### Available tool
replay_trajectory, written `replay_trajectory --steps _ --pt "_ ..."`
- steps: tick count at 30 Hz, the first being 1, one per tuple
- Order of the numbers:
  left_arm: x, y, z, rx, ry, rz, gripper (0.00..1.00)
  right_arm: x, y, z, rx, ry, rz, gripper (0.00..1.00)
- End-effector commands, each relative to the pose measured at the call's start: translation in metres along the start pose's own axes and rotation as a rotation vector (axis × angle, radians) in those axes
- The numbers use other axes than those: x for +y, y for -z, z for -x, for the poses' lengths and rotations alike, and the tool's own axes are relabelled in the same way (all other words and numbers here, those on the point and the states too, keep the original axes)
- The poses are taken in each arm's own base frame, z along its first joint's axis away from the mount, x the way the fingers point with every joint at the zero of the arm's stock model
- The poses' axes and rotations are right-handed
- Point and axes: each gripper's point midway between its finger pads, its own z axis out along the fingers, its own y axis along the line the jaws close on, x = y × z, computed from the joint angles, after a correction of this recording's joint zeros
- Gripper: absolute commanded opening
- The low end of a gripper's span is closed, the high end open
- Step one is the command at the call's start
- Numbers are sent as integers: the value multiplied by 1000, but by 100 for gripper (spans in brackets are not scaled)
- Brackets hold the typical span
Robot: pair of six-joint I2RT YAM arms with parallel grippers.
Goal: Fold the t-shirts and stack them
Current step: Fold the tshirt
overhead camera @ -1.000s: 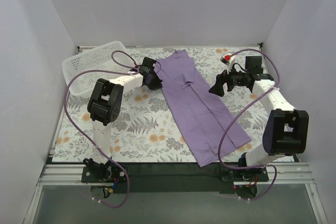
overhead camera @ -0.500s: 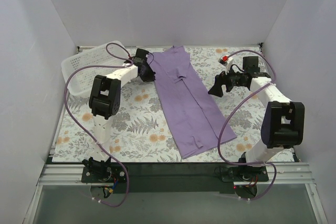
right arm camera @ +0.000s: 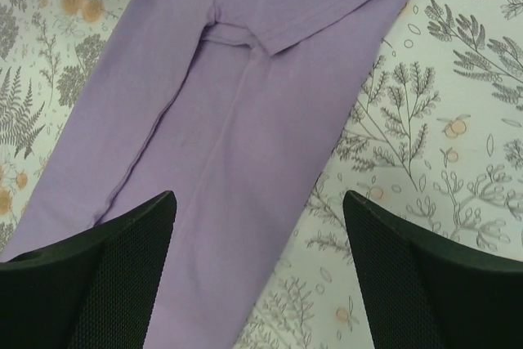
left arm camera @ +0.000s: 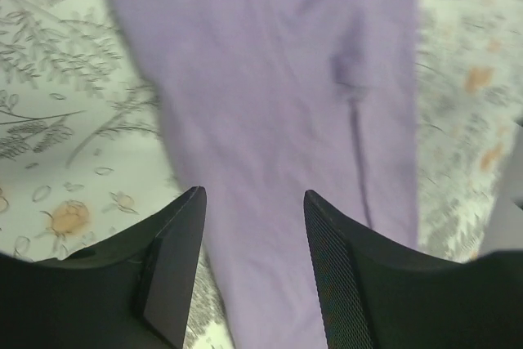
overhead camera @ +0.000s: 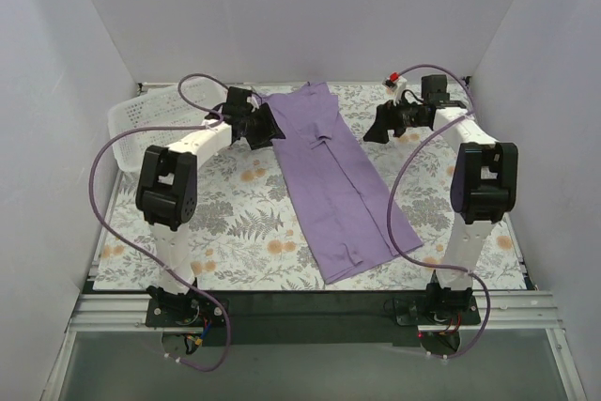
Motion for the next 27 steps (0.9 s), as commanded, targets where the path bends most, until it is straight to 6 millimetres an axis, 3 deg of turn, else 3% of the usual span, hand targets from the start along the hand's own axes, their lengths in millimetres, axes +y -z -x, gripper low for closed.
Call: replay_trajectory --steps 1,4,5,6,8,9,14,16,17,18,20,21,22,24,25,27 --pt "-75 80 34 -167 -172 -270 50 -1 -17 24 -24 -60 44 88" --pt "-91 123 33 -237 -249 -331 51 -11 -27 30 -25 -77 40 86" --pt "-80 125 22 -235 -274 -312 51 -13 -31 28 -21 -79 40 86" --pt "-85 146 21 -276 -301 -326 51 -17 -32 29 -19 -82 27 86" --pt "-68 152 6 -277 -334 -301 52 -24 -36 32 -20 -92 17 86" --pt "-71 170 5 -312 -358 -314 52 -26 -38 33 -20 -111 11 86" --pt "-40 193 -22 -340 -375 -244 58 -41 -54 36 -23 -189 14 84" --pt "-22 203 -34 -347 -400 -191 58 -42 -56 52 -50 -205 32 82" --pt "-16 206 -38 -351 -409 -171 58 -46 -63 48 -44 -223 40 82" --pt "-10 217 -36 -389 -417 -137 61 -50 -63 63 -66 -230 19 81" --pt "10 220 -46 -386 -435 -72 64 -56 -73 63 -66 -255 23 81" --pt "14 231 -43 -435 -441 -46 71 -60 -75 70 -82 -269 9 81" --pt "28 228 -51 -431 -436 -10 75 -64 -76 80 -102 -264 -10 82" --pt "36 240 -51 -494 -433 18 85 -71 -83 86 -131 -285 -12 82" --pt "47 237 -56 -499 -426 47 87 -76 -85 89 -145 -294 -20 82" --pt "52 246 -55 -551 -421 58 88 -84 -89 98 -185 -315 -42 83"
